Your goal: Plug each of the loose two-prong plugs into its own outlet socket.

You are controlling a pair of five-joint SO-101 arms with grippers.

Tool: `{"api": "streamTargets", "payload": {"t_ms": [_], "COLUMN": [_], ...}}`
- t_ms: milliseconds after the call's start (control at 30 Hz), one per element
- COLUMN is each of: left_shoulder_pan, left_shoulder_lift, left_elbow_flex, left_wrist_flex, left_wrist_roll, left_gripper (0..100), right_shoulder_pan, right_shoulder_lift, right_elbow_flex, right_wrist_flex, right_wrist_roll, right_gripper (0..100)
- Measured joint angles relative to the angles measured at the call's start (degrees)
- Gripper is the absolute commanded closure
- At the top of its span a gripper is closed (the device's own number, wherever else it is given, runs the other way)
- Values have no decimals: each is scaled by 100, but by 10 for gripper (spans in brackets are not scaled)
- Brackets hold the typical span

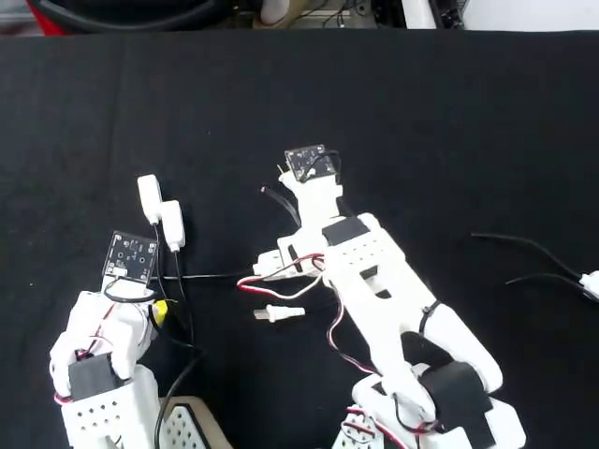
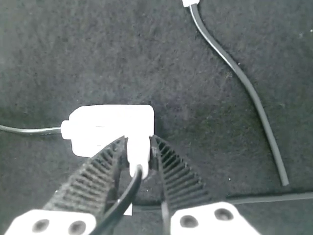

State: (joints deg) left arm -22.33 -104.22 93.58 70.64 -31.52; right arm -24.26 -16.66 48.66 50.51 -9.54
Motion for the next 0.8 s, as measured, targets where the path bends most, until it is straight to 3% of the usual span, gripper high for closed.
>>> {"api": "streamTargets", "payload": {"t_ms": [533, 800], "left_shoulder_pan": [0, 0], "left_shoulder_lift": [0, 0], "left_elbow_flex": [9, 9], "left_wrist_flex": [0, 0], "left_wrist_roll": [0, -35], "left_gripper": [726, 726], "right_shoulder_pan": [-149, -202], "right_shoulder_lift": [782, 897], "right_elbow_flex": [-255, -387], "right_wrist_flex": [-308, -246], "right_wrist_roll": [185, 220], "right_gripper": [982, 801]}}
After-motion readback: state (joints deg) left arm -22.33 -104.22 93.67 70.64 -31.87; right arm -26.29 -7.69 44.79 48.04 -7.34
